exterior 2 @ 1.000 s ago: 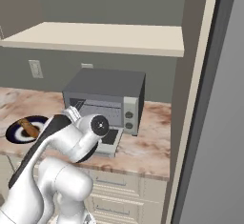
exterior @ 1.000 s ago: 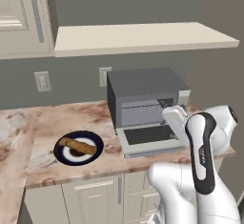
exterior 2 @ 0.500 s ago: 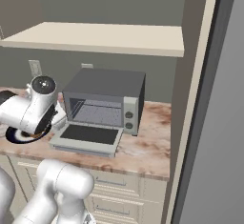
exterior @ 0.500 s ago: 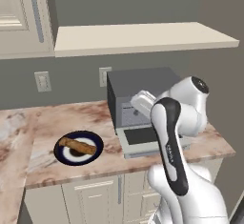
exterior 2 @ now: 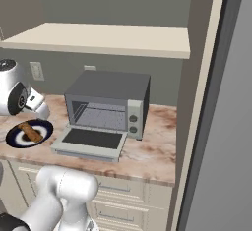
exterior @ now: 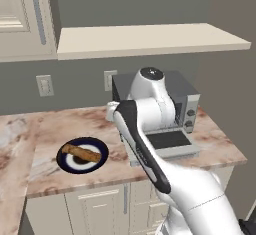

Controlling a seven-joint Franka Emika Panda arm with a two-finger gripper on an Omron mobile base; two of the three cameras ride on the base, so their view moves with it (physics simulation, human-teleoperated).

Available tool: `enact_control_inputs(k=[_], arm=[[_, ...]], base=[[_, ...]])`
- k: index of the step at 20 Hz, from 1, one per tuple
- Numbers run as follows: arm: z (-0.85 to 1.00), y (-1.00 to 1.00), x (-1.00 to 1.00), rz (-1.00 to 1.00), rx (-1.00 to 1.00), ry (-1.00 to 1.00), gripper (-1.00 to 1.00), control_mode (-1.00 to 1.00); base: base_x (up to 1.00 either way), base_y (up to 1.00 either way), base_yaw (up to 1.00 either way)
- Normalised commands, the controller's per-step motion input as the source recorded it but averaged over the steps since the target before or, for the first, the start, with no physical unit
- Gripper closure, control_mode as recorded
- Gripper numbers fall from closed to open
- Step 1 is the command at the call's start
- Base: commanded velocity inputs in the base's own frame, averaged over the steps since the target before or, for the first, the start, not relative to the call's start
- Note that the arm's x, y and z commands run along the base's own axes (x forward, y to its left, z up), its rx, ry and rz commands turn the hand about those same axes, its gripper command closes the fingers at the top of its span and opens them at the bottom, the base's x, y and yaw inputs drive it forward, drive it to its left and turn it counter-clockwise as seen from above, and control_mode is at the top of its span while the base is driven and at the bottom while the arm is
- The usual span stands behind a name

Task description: Pull the toaster oven rack outwards. Pick up the baguette from the plate and place it on the toaster oven rack. Close the toaster oven door fully and set the temperature to the lowest setting.

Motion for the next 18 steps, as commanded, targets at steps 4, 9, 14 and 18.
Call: enact_control_inputs(k=[4,9,14,18], arm=[[-0.21,0.5,0.36,0.21,-0.11,0.02,-1.0,-1.0],[-0.44,0.6,0.3,0.22,-0.09,0.0,-1.0,-1.0],[-0.57,0.53,0.27,0.21,-0.12,0.0,-1.0,-1.0],[-0.45,0.51,0.33,0.12,-0.14,0.0,-1.0,-1.0]], base=[[0.0,0.0,0.0],[0.0,0.0,0.0],[0.0,0.0,0.0],[0.0,0.0,0.0]])
